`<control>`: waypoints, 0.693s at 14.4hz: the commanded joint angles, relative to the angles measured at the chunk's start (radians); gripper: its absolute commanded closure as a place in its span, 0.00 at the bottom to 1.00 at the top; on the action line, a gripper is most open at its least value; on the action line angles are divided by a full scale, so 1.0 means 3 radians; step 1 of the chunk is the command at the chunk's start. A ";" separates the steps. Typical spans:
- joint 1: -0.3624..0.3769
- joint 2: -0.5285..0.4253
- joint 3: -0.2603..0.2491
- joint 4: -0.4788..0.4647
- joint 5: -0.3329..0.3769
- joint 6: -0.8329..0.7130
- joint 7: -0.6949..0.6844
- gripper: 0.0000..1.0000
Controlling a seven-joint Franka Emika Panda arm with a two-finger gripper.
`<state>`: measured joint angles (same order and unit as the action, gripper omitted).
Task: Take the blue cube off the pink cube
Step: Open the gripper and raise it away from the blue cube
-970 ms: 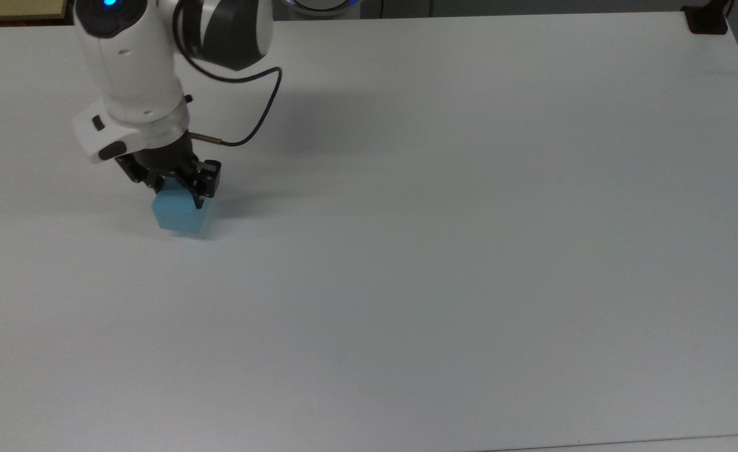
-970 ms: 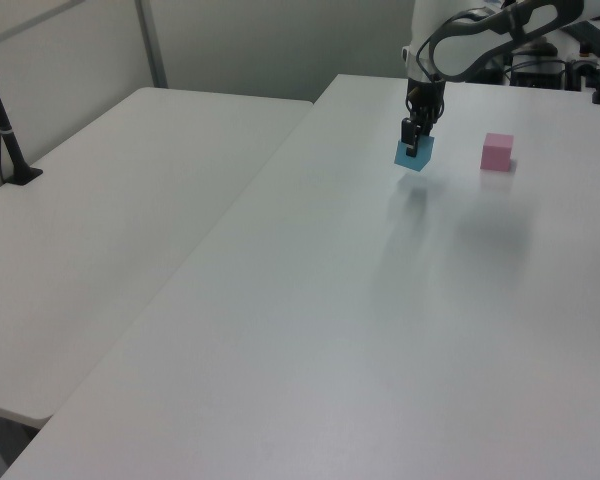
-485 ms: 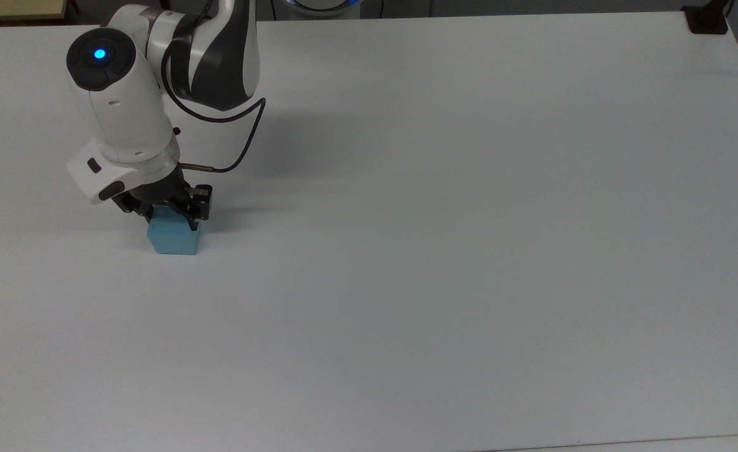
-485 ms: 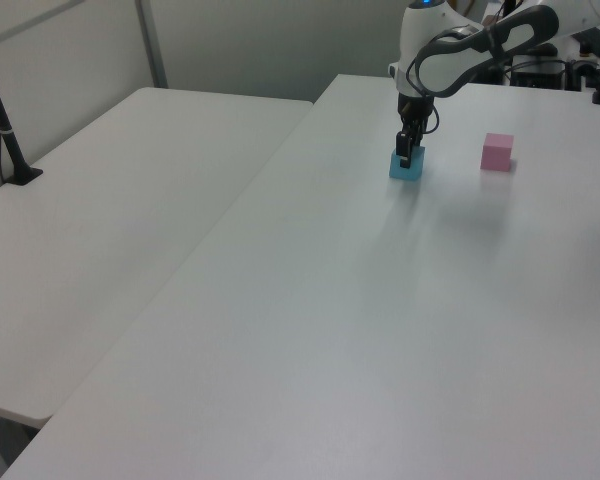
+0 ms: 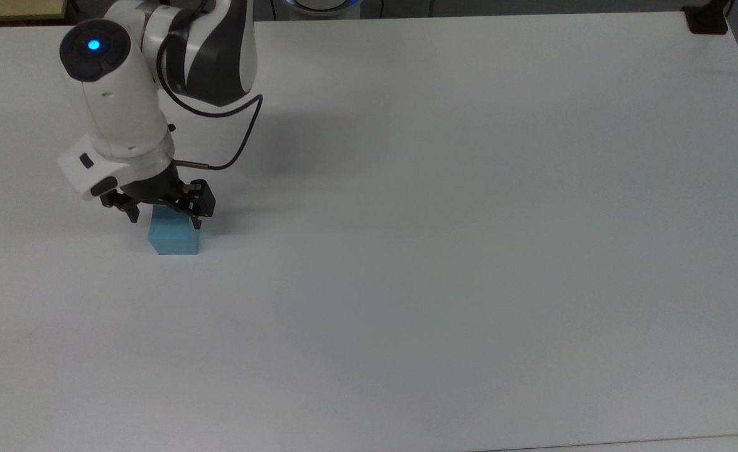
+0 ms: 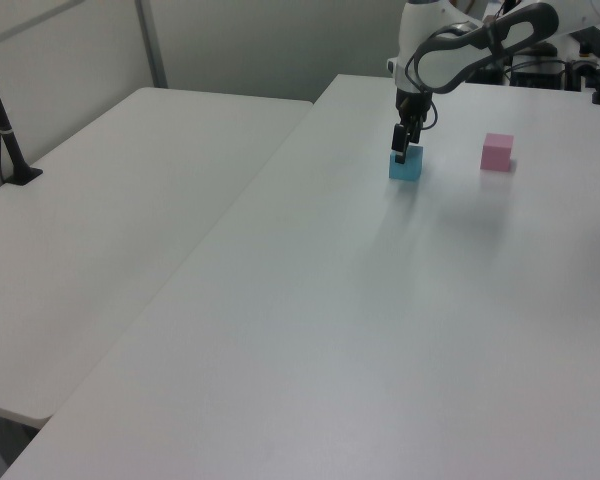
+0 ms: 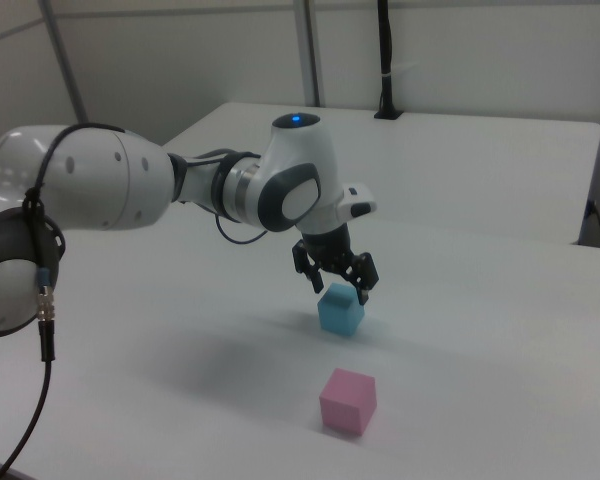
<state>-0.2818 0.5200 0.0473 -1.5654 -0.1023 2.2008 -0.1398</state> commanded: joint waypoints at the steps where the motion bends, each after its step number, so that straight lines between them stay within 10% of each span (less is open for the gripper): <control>1: 0.0014 -0.0423 -0.0009 -0.0028 0.0024 -0.0457 0.0077 0.00; 10: 0.0294 -0.1517 -0.0070 -0.0033 0.0310 -0.1771 0.0369 0.00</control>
<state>-0.2393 0.1675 0.0517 -1.5333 -0.0455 1.7475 -0.0491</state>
